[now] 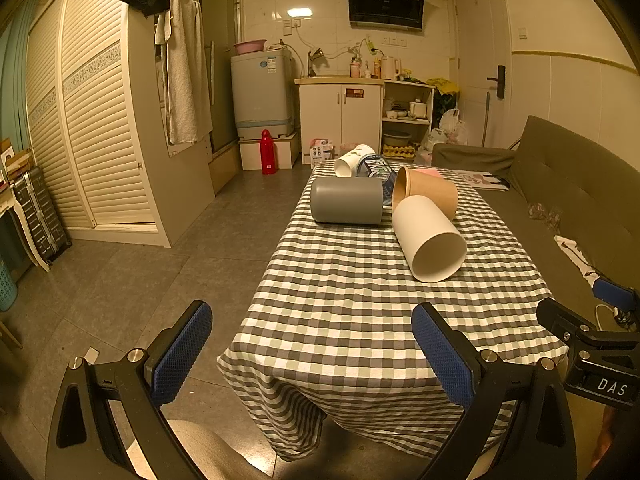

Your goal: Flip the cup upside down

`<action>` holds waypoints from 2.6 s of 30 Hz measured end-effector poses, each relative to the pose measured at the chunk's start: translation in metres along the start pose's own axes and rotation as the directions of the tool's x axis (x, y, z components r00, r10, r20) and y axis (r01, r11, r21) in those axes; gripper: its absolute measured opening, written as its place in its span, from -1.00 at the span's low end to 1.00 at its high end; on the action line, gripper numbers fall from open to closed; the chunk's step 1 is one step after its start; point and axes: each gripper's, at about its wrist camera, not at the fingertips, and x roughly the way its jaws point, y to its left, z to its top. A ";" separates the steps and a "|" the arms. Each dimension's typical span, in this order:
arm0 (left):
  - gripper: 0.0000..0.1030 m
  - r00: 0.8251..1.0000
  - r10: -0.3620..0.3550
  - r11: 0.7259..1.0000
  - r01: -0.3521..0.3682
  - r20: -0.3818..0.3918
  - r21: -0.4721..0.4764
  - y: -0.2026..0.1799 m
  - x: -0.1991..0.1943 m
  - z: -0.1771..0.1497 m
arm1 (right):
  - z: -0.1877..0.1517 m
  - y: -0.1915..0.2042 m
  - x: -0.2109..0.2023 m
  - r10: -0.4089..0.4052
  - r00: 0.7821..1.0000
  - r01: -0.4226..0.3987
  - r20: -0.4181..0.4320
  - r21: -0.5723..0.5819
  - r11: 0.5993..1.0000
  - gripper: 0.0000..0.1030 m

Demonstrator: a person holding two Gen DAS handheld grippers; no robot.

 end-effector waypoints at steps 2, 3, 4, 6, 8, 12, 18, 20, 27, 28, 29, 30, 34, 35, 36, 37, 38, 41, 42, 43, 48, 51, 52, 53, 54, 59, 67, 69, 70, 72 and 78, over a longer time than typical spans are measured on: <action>1.00 1.000 0.001 1.000 -0.001 0.001 0.000 0.000 0.000 0.000 | 0.000 0.000 0.000 0.000 1.000 0.000 0.000 0.000 1.000 0.99; 1.00 1.000 0.001 1.000 -0.001 0.000 0.001 0.000 0.000 0.000 | 0.000 0.000 0.000 0.000 1.000 0.000 0.000 0.000 1.000 0.99; 1.00 1.000 0.000 1.000 0.000 0.000 0.000 0.000 0.000 0.000 | 0.000 0.000 -0.001 0.000 1.000 0.000 0.000 -0.001 1.000 0.99; 1.00 1.000 0.001 1.000 -0.001 0.000 0.000 0.000 0.000 -0.001 | 0.000 0.000 -0.001 0.000 1.000 0.000 0.000 -0.001 1.000 0.99; 1.00 1.000 0.001 1.000 -0.001 -0.002 0.000 0.001 0.000 -0.001 | 0.001 -0.001 -0.002 0.000 1.000 0.000 -0.001 -0.001 1.000 0.99; 1.00 1.000 0.001 1.000 -0.001 -0.006 0.001 0.002 0.001 -0.003 | -0.001 0.003 0.005 0.002 1.000 -0.002 -0.005 -0.006 1.000 0.99; 1.00 1.000 0.004 1.000 -0.004 -0.021 -0.003 0.002 0.005 -0.002 | 0.000 0.007 0.006 0.004 1.000 -0.004 -0.009 -0.022 1.000 0.99; 1.00 0.999 0.011 1.000 -0.011 -0.030 -0.007 0.002 0.007 -0.001 | 0.001 0.008 0.007 0.007 1.000 -0.007 -0.011 -0.029 1.000 0.99; 1.00 0.996 0.027 0.999 -0.031 -0.083 -0.043 0.015 0.025 0.015 | 0.027 0.012 0.017 0.068 0.997 -0.070 -0.022 -0.089 0.994 0.99; 1.00 0.995 0.032 0.999 -0.036 -0.092 -0.038 0.018 0.031 0.019 | 0.034 0.015 0.021 0.075 0.997 -0.077 -0.023 -0.112 0.991 0.99; 1.00 0.994 0.040 0.999 -0.044 -0.100 -0.033 0.020 0.036 0.023 | 0.044 0.018 0.025 0.088 0.996 -0.091 -0.028 -0.143 0.985 0.99; 1.00 0.993 0.056 0.998 -0.059 -0.106 -0.030 0.023 0.042 0.028 | 0.058 0.023 0.030 0.099 0.995 -0.103 -0.029 -0.188 0.977 0.99; 1.00 0.987 0.096 0.994 -0.103 -0.127 -0.045 0.038 0.064 0.043 | 0.102 0.045 0.051 0.154 0.987 -0.159 -0.044 -0.332 0.930 0.99; 1.00 0.985 0.106 0.992 -0.114 -0.139 -0.050 0.043 0.071 0.046 | 0.116 0.056 0.061 0.167 0.984 -0.176 -0.058 -0.394 0.902 0.99; 1.00 0.983 0.114 0.991 -0.123 -0.147 -0.057 0.047 0.078 0.049 | 0.127 0.066 0.070 0.172 0.983 -0.184 -0.067 -0.447 0.876 0.99; 1.00 0.980 0.122 0.989 -0.133 -0.156 -0.064 0.052 0.085 0.051 | 0.132 0.073 0.076 0.174 0.982 -0.186 -0.069 -0.482 0.856 0.99; 1.00 0.978 0.128 0.988 -0.141 -0.167 -0.070 0.056 0.092 0.053 | 0.140 0.084 0.085 0.178 0.981 -0.190 -0.074 -0.529 0.827 0.99; 1.00 0.970 0.143 0.983 -0.162 -0.196 -0.085 0.069 0.110 0.055 | 0.158 0.113 0.118 0.191 0.973 -0.232 -0.133 -0.633 0.739 0.99; 1.00 0.968 0.145 0.982 -0.166 -0.204 -0.092 0.074 0.117 0.056 | 0.163 0.124 0.134 0.187 0.969 -0.246 -0.160 -0.660 0.710 0.99; 1.00 0.965 0.151 0.980 -0.175 -0.214 -0.098 0.080 0.125 0.057 | 0.165 0.131 0.146 0.179 0.967 -0.256 -0.183 -0.678 0.689 0.99; 1.00 0.952 0.172 0.970 -0.209 -0.255 -0.123 0.101 0.149 0.056 | 0.168 0.168 0.210 0.113 0.953 -0.291 -0.280 -0.751 0.593 0.99; 1.00 0.941 0.179 0.964 -0.226 -0.286 -0.141 0.112 0.160 0.052 | 0.162 0.177 0.235 0.086 0.943 -0.314 -0.320 -0.780 0.542 0.99; 1.00 0.939 0.178 0.963 -0.228 -0.295 -0.144 0.115 0.163 0.051 | 0.160 0.179 0.243 0.076 0.939 -0.323 -0.335 -0.788 0.524 0.98; 1.00 0.937 0.176 0.963 -0.228 -0.302 -0.145 0.116 0.165 0.049 | 0.158 0.182 0.250 0.066 0.936 -0.331 -0.347 -0.796 0.507 0.98; 1.00 0.934 0.178 0.963 -0.230 -0.309 -0.143 0.117 0.168 0.046 | 0.155 0.185 0.257 0.056 0.932 -0.339 -0.358 -0.803 0.490 0.98; 1.00 0.931 0.174 0.964 -0.228 -0.322 -0.137 0.116 0.173 0.042 | 0.149 0.193 0.282 0.030 0.921 -0.358 -0.389 -0.813 0.460 0.96; 1.00 0.938 0.184 0.965 -0.229 -0.294 -0.126 0.115 0.159 0.050 | 0.154 0.200 0.273 0.018 0.918 -0.350 -0.397 -0.787 0.508 0.55; 1.00 0.943 0.179 0.967 -0.222 -0.282 -0.128 0.112 0.152 0.052 | 0.160 0.196 0.259 0.025 0.916 -0.344 -0.400 -0.754 0.560 0.48; 1.00 0.944 0.178 0.967 -0.219 -0.277 -0.126 0.110 0.150 0.053 | 0.164 0.192 0.251 0.031 0.916 -0.340 -0.401 -0.732 0.591 0.47; 1.00 0.948 0.175 0.969 -0.213 -0.267 -0.122 0.105 0.144 0.056 | 0.176 0.180 0.227 0.056 0.915 -0.333 -0.399 -0.672 0.661 0.46; 1.00 0.970 0.133 0.980 -0.159 -0.206 -0.118 0.083 0.114 0.065 | 0.194 0.129 0.152 0.099 0.921 -0.285 -0.376 -0.481 0.829 0.39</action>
